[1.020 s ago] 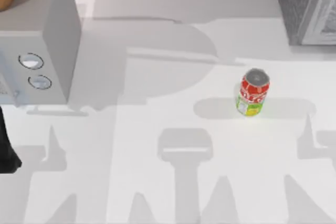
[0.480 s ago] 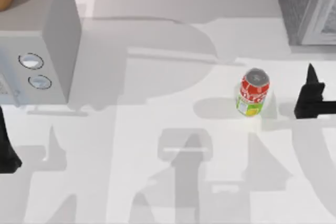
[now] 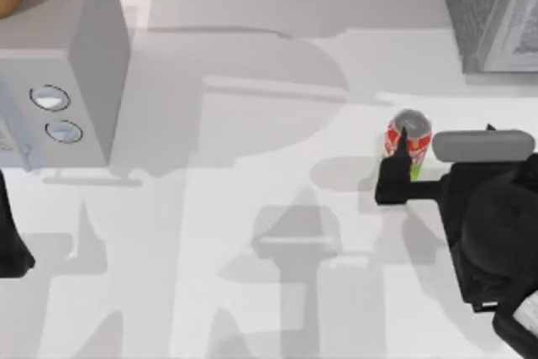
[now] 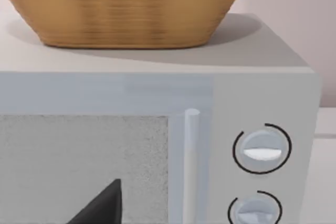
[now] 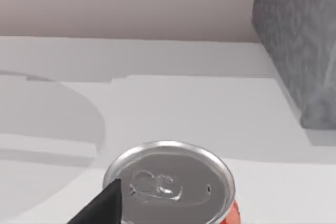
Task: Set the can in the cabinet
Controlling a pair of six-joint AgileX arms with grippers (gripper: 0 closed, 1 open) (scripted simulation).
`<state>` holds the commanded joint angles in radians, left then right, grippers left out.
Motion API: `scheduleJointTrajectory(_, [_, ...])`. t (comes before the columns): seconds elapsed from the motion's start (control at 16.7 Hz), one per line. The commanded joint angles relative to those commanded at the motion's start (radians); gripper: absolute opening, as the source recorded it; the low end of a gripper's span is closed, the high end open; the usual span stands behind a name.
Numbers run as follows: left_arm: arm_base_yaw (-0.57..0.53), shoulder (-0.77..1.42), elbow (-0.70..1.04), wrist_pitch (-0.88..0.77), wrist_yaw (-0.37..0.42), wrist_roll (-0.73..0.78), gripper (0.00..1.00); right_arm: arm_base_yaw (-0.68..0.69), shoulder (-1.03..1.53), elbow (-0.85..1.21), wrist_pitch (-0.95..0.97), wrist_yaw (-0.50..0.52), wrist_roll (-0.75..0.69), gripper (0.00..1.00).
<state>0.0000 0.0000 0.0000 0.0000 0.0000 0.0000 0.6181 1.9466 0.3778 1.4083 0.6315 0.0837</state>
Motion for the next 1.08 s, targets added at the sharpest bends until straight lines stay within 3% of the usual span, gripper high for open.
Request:
scheduleJointTrajectory(0.42, [0.000, 0.000, 0.000, 0.000, 0.000, 0.000, 1.00, 0.109, 0.346, 0.086, 0.277, 0.126, 0.017, 1.00])
scheduleJointTrajectory(1.08, [0.000, 0.000, 0.000, 0.000, 0.000, 0.000, 1.00, 0.075, 0.379, 0.149, 0.257, 0.093, 0.011, 1.00])
